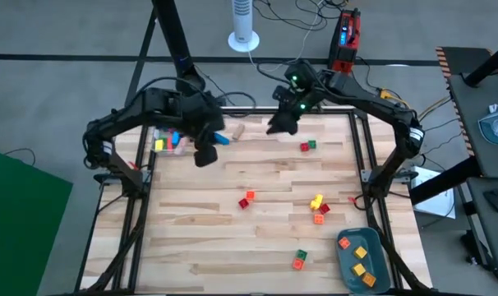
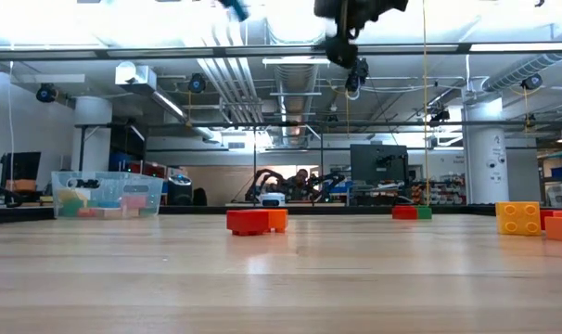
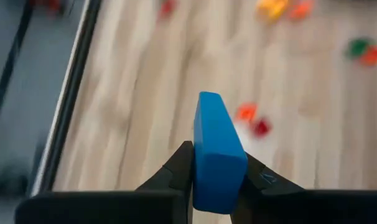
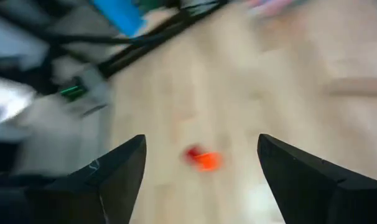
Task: Sort blocks by size
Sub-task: Put the blue rectangular wooden block into the transparent bin
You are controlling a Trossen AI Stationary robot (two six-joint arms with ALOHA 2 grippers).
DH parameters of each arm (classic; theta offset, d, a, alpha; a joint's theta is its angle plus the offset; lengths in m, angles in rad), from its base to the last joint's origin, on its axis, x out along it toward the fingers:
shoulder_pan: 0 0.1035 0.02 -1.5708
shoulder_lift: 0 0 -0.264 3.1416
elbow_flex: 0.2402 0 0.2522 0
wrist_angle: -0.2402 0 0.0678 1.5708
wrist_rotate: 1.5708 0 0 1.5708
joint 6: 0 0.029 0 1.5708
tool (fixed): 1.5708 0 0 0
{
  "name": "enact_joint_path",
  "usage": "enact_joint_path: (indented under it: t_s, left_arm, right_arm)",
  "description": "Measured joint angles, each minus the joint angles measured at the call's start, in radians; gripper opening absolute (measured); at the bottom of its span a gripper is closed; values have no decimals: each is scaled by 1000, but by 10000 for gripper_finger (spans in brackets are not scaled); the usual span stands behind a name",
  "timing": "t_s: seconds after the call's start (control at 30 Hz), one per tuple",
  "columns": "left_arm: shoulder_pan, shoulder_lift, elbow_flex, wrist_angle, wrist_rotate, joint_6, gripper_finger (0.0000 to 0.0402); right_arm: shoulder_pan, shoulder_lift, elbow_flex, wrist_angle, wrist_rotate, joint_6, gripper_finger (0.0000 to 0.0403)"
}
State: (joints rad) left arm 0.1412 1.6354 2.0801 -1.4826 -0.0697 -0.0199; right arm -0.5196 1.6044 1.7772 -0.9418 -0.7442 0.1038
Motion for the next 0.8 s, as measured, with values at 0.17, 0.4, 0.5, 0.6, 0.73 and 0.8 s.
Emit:
enact_joint_path:
  t_s: [0.17, 0.4, 0.5, 0.6, 0.73, 0.8]
  left_arm:
    - [6, -95, -130, -77, -170, -314, 39]
    - [49, -267, -446, -64, -184, -640, 40]
    - [101, -346, -596, 16, -185, -696, 40]
    - [195, -403, -736, 143, -173, -696, 40]
    - [353, -436, -847, 262, -93, -651, 40]
    - [428, -424, -871, 265, -77, -630, 40]
  right_arm:
    - [-17, 20, -8, 79, 226, 33, 279]
    - [-27, 102, -8, 252, 213, 129, 251]
    - [-37, 143, 7, 255, 213, 167, 241]
    - [-41, 179, 22, 253, 214, 213, 233]
    - [-40, 197, 34, 252, 213, 251, 225]
    - [-37, 197, 34, 252, 213, 255, 222]
